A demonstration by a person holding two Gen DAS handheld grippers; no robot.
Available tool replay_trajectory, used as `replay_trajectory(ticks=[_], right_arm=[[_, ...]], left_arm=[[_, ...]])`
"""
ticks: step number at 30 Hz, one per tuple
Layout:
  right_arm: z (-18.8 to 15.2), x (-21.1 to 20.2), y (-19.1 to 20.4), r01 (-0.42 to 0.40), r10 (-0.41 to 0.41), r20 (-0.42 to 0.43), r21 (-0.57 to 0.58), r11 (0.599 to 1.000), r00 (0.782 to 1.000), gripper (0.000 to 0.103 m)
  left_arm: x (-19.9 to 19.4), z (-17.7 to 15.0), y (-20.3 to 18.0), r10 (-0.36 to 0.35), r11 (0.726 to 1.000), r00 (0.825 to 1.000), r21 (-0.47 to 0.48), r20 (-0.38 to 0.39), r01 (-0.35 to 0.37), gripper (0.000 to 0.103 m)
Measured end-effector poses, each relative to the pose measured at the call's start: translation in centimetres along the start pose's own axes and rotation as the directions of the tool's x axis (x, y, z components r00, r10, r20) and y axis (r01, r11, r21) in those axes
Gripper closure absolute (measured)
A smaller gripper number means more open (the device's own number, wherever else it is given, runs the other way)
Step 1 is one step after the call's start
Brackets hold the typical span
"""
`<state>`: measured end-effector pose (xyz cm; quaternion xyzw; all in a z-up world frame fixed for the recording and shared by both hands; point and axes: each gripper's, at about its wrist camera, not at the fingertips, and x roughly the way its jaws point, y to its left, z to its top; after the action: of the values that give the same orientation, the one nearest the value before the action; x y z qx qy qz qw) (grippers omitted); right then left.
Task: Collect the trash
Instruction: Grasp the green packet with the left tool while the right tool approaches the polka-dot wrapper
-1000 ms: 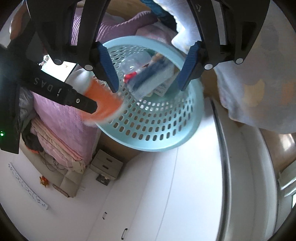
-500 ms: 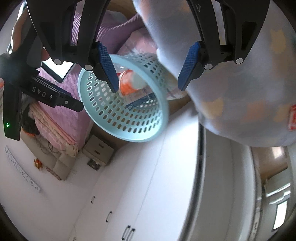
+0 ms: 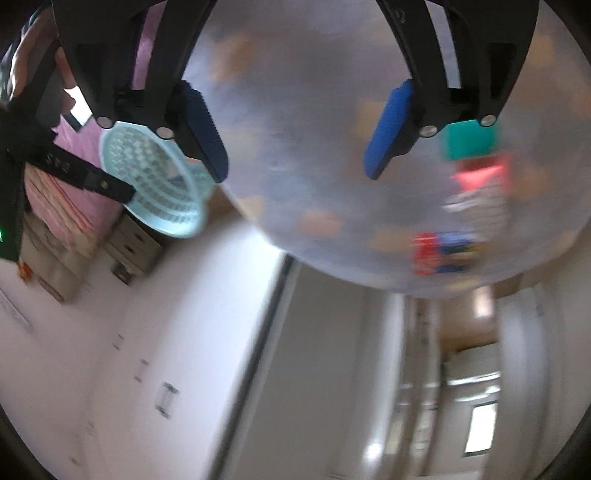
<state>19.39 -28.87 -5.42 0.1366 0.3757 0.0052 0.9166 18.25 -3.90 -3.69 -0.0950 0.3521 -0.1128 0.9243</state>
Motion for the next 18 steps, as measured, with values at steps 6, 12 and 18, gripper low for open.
replay_trajectory(ticks=[6, 12, 18], right_arm=[[-0.9, 1.7, 4.6, -0.038, 0.035, -0.039, -0.078, 0.996, 0.999, 0.036], [-1.7, 3.4, 8.5, -0.066, 0.055, -0.074, -0.141, 0.988, 0.996, 0.036], [-2.6, 4.6, 11.5, -0.087, 0.067, -0.104, -0.207, 0.975, 0.992, 0.036]], left_arm=[[-2.3, -0.6, 7.0, 0.107, 0.987, 0.994, -0.123, 0.010, -0.105, 0.025], [-1.8, -2.3, 11.4, 0.107, 0.973, 0.993, -0.199, -0.048, -0.115, 0.025], [-0.1, -2.3, 11.7, 0.112, 0.977, 0.989, -0.171, -0.092, -0.127, 0.025]])
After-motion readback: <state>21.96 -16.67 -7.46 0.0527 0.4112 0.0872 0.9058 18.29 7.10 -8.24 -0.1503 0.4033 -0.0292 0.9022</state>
